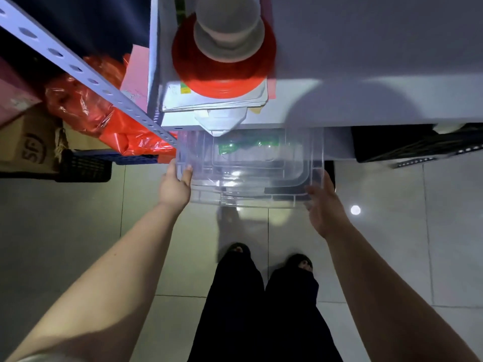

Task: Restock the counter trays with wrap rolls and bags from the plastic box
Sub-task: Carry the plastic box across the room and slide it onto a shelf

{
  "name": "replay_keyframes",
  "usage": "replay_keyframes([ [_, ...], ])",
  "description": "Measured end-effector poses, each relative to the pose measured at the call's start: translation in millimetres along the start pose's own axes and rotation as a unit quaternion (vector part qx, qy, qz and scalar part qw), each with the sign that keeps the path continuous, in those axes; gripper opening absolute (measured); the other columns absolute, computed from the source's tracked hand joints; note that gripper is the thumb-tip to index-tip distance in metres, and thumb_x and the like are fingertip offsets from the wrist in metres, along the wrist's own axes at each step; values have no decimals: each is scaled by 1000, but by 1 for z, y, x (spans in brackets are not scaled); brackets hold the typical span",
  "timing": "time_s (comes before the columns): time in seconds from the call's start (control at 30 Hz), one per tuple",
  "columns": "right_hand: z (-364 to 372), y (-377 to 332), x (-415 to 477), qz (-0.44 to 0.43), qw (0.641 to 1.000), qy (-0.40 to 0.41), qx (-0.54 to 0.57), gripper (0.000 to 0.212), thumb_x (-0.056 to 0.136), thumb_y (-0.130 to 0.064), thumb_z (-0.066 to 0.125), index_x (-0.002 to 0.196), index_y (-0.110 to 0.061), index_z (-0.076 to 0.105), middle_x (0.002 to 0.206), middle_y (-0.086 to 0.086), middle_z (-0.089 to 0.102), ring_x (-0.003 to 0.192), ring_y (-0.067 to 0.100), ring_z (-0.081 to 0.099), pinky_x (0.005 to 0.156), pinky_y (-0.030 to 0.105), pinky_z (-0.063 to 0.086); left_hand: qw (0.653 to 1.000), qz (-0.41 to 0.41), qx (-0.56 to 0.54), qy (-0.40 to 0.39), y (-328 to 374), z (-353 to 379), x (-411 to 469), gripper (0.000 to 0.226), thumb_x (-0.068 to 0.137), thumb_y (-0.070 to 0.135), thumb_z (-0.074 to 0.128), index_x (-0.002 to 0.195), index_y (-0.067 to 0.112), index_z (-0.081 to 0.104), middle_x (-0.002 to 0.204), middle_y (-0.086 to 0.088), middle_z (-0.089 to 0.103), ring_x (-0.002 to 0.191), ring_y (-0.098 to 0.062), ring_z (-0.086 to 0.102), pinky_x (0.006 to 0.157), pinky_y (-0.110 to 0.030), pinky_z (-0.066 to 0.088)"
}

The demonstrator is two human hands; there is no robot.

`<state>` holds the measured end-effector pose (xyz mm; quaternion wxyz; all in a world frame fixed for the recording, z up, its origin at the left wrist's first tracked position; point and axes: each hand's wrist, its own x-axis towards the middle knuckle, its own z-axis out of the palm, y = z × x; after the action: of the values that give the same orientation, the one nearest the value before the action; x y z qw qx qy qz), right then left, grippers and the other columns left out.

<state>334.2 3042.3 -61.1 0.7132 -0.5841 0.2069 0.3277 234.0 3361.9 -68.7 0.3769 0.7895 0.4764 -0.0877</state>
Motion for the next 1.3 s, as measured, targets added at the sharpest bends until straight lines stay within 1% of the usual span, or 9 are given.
replay_keyframes([
  [0.17,16,6,29,10,1000,-7,-25,45,93,-9,53,100,-54,59,100,-16,68,79,2,68,56,14,51,997,4,-36,-63,5,1,38,55,96,42,46,144,24,28,132,-10,55,118,-31,51,95,-28,33],
  [0.3,6,19,43,39,998,19,56,43,95,-8,51,135,-21,41,122,11,56,106,29,57,92,42,46,974,-47,-197,-101,-7,-2,35,22,95,43,49,105,23,50,85,-4,64,77,-23,59,76,-36,47],
  [0.4,4,23,40,60,986,-24,154,22,91,-5,47,108,-9,60,89,4,60,77,17,48,72,25,40,940,-121,-271,-170,-17,-11,35,27,94,46,51,74,29,60,72,12,69,68,-8,60,72,-29,49],
  [0.57,0,35,25,54,985,31,159,16,90,-8,51,87,-15,65,78,2,53,67,14,45,65,24,43,930,-134,-283,-191,-31,-6,16,18,97,38,49,91,27,61,87,1,68,77,-16,63,56,-26,52],
  [0.73,-8,44,10,33,990,134,39,29,95,-6,53,121,-17,60,107,-3,64,103,17,61,83,33,54,940,-102,-283,-159,-40,5,-14,27,101,27,43,97,39,67,81,16,71,70,-11,67,64,-38,59],
  [0.9,-10,38,3,14,993,118,-16,34,97,-14,52,118,-39,61,107,-21,68,114,12,58,91,37,48,933,-110,-311,-141,-39,9,-28,42,101,24,43,86,55,67,84,27,71,74,-1,69,58,-27,57],
  [1.0,-9,30,8,-7,994,104,-23,35,96,-15,53,121,-38,60,110,-20,68,112,11,61,86,29,53,942,-83,-307,-113,-31,10,-21,31,102,25,42,114,49,56,96,26,67,84,4,66,73,-26,56],
  [1.17,11,4,30,-30,997,57,-52,27,91,-37,59,117,-45,58,119,-6,65,108,19,64,87,38,54,946,-99,-293,-92,-3,6,18,33,101,34,41,133,36,48,93,19,64,71,4,64,62,-24,53],
  [1.3,14,-3,46,17,985,154,-79,33,91,-28,61,118,-10,55,105,11,64,96,31,65,86,47,56,938,-148,-290,-120,0,0,27,37,95,41,52,119,14,55,96,-1,65,75,-12,61,72,-32,53],
])
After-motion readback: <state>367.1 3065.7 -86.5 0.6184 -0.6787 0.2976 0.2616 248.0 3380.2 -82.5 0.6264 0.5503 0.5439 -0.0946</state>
